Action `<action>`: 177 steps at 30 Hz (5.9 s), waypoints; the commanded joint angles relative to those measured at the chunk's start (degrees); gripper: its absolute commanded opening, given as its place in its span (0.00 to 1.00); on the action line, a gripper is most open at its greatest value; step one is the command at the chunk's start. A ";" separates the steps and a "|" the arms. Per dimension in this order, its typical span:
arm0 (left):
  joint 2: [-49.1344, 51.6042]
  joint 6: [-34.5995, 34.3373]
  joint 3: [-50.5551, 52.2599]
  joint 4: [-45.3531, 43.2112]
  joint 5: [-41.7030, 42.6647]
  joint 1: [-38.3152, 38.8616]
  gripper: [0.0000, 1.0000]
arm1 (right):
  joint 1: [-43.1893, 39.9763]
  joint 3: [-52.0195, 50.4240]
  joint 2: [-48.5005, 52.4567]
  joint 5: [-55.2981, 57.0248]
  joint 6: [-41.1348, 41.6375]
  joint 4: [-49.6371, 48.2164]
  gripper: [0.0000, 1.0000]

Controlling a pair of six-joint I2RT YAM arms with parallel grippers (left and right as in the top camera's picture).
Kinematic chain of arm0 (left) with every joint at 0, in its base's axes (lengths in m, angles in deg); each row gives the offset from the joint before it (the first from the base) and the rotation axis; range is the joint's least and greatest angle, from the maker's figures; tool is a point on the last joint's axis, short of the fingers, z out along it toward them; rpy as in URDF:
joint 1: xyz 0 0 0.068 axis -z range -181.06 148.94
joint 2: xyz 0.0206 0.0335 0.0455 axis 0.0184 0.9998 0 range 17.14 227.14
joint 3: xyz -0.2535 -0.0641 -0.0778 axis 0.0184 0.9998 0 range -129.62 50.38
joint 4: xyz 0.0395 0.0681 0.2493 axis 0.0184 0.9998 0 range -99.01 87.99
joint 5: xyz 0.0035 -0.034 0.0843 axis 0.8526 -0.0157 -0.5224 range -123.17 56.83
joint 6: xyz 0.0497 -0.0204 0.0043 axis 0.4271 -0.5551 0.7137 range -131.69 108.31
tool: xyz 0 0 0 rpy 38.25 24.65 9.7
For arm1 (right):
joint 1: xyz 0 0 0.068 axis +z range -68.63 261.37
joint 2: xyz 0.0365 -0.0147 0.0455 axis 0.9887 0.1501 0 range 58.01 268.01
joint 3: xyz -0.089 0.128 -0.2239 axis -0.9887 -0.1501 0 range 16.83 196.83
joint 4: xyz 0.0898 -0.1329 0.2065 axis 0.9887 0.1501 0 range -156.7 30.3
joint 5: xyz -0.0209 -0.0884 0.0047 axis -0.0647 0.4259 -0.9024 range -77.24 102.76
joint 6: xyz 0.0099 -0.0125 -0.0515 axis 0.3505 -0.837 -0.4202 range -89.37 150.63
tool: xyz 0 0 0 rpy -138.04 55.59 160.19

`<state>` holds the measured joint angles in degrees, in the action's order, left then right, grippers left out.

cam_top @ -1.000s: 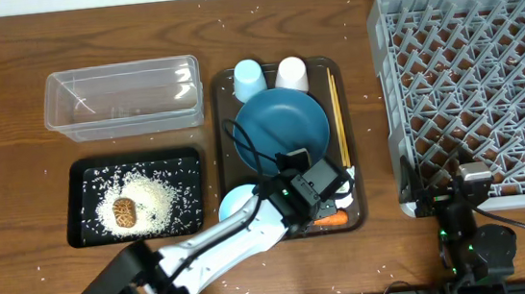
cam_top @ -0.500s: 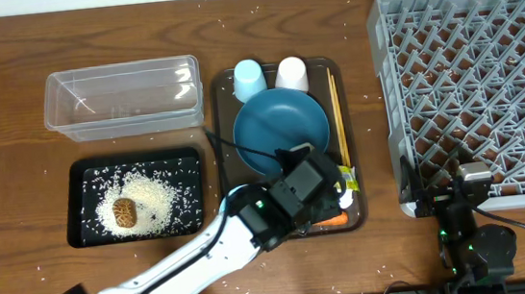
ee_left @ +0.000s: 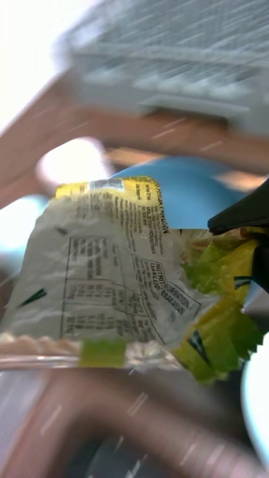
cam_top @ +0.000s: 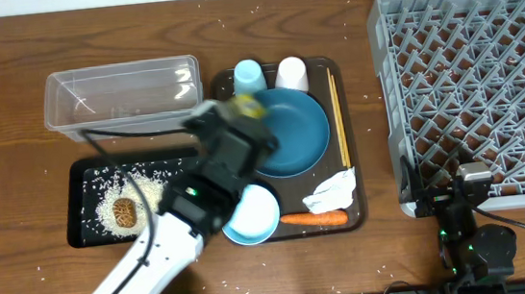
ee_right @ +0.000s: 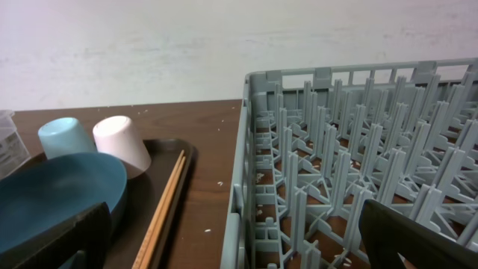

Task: Sort waste into correct bins and load items into the dishwasher rack
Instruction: 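Lift the wrapper and carry it left into the clear plastic bin, then release the wrapper and move the left gripper back to the white tissue, then lower the left gripper onto the white tissue and close on it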

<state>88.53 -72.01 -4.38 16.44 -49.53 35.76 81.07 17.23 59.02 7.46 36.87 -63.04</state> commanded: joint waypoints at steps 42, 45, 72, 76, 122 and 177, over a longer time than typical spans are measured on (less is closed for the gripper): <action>12.83 11.63 -0.26 -17.94 11.56 -35.89 0.61 | -0.28 -0.09 -0.09 0.37 -0.74 0.22 0.99; 10.38 12.11 -0.26 -17.38 12.87 -35.89 0.62 | -0.28 -0.09 -0.09 0.37 -0.74 0.22 0.99; -1.36 22.01 -0.33 -5.77 24.81 14.19 0.75 | -0.28 -0.09 -0.09 0.37 -0.74 0.22 0.99; 3.02 25.94 -0.33 -6.34 23.15 20.33 0.75 | -0.28 -0.09 -0.09 0.37 -0.74 0.22 0.99; 22.84 38.64 -0.33 -10.60 12.87 25.68 0.98 | -0.28 -0.09 -0.09 0.37 -0.74 0.22 0.99; 31.69 38.66 -0.22 -17.88 9.62 25.62 0.45 | -0.28 -0.09 -0.09 0.37 -0.74 0.22 0.99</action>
<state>119.61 -33.84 -4.38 -1.55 -39.04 61.42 81.07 17.23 59.02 7.48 36.87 -63.06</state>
